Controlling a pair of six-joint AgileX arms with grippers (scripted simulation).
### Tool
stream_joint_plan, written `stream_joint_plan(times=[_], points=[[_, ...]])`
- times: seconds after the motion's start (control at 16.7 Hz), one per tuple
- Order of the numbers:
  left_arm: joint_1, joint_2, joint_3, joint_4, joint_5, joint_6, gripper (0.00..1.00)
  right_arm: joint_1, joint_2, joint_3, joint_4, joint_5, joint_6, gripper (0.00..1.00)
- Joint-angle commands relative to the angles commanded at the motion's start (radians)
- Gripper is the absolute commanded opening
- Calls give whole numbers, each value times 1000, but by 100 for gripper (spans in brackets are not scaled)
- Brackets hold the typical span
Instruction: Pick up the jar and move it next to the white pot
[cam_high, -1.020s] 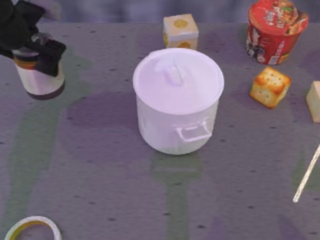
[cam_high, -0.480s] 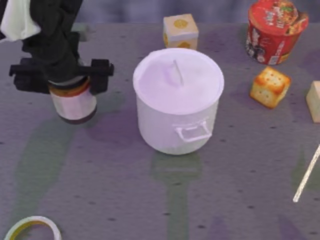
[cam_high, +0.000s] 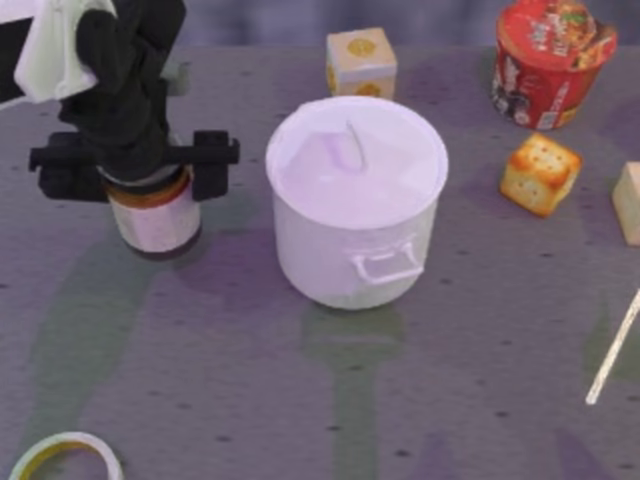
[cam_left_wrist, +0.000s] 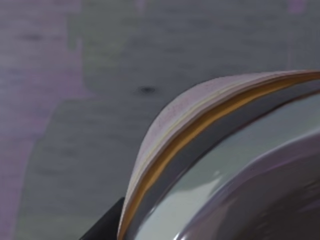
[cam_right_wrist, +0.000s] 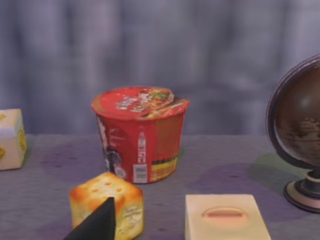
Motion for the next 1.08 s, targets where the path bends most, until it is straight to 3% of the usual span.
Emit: stream_joint_plan(times=[0.48,0.78,1.08], points=[[6,83,-66,158,2,9,0,0,0,0,0,0,0,100],[7,90,-73,169,2,9,0,0,0,0,0,0,0,100],[7,90,-73,169,2,9,38,0,0,0,0,0,0,100]])
